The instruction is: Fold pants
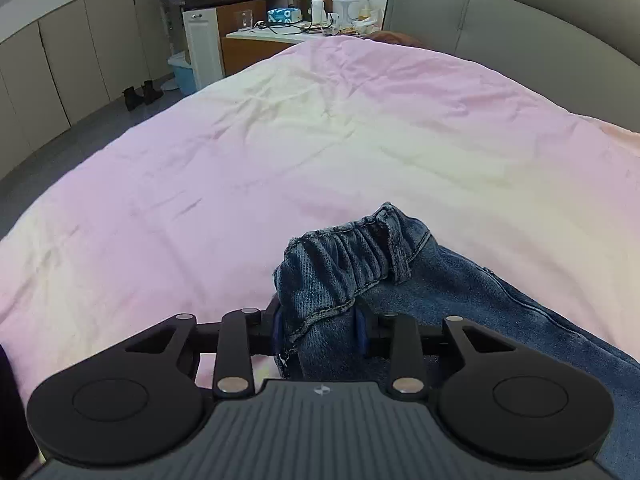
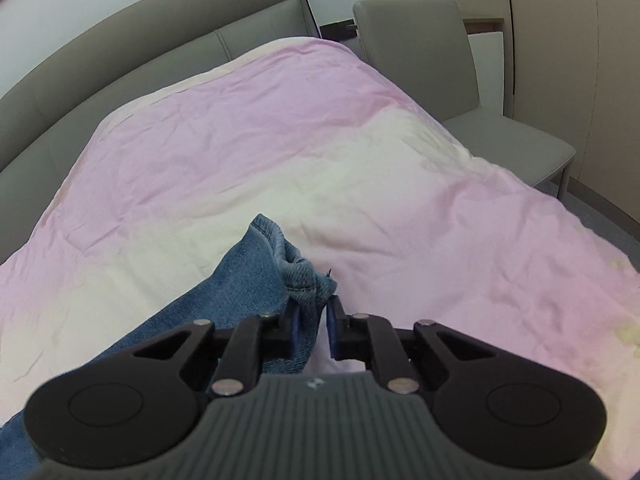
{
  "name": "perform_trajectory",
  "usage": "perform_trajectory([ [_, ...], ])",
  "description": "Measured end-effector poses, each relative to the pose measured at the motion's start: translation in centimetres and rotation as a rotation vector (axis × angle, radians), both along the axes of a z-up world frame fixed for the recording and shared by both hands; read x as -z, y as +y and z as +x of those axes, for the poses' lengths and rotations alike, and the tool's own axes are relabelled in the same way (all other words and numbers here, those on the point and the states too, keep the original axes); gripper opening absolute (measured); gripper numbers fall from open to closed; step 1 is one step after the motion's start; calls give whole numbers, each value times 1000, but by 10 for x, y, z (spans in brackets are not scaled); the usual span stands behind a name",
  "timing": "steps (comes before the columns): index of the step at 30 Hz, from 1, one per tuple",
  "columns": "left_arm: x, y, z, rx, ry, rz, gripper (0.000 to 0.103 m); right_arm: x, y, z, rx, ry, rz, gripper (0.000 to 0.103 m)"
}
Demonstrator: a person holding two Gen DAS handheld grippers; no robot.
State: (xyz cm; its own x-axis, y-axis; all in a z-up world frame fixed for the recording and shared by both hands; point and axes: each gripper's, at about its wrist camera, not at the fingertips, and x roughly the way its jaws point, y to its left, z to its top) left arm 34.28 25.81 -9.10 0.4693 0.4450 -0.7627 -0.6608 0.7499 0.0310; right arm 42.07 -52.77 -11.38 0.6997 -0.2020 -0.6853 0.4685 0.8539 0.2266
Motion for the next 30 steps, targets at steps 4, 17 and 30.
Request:
perform_trajectory([
  [4,-20,-7,-10,39,23,5,35,-22,-6,-23,-32,10,-17,6],
  [17,53,-4,-2,114,123,-33,45,83,-46,-51,32,275,-13,10],
  [30,10,-10,-24,279,134,11,64,23,-6,-65,-211,228,-208,43],
])
